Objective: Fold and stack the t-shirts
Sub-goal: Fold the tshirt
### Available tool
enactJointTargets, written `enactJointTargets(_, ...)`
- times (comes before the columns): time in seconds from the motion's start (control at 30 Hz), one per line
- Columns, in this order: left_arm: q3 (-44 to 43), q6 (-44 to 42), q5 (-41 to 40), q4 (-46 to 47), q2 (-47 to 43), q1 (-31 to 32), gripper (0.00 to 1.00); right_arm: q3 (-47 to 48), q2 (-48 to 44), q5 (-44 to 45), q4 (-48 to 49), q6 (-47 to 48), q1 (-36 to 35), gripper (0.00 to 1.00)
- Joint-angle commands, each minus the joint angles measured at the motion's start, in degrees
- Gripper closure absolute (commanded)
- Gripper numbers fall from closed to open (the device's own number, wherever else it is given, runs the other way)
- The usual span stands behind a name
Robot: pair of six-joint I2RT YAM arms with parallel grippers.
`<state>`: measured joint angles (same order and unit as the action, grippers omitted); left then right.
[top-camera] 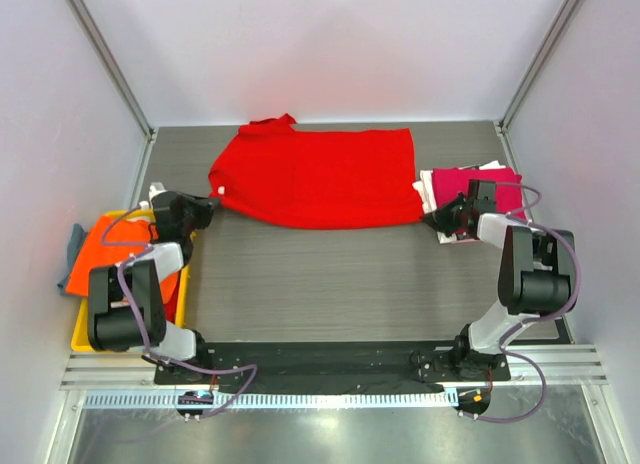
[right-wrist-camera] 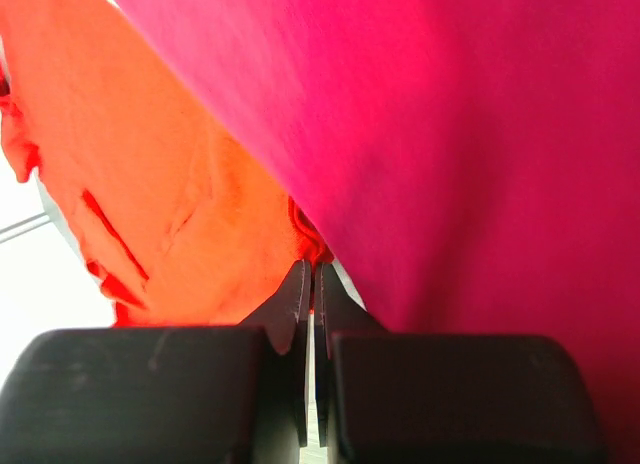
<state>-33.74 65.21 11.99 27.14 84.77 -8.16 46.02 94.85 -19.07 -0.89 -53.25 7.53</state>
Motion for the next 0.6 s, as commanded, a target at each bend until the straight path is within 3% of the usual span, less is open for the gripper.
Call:
enactJointTargets(0.0, 0.43, -4.64, -2.04, -6.0, -6.8, 0.87, 1.0, -3.03, -4.05, 2.63, -0.26, 2.63, 0.38, 0.99)
enactJointTargets(0.17, -3.35, -7.47, -7.06, -23.41, -10.85, 2.1, 1.0, -5.5, -5.2, 3.43, -1.05, 4.3, 0.38, 0.99)
enactJointTargets(0.57, 3.23, -5.44, -11.46, -34.78, -18.05, 2.1, 1.0, -10.69, -12.14, 8.0, -4.64, 4.47, 0.38, 0.99)
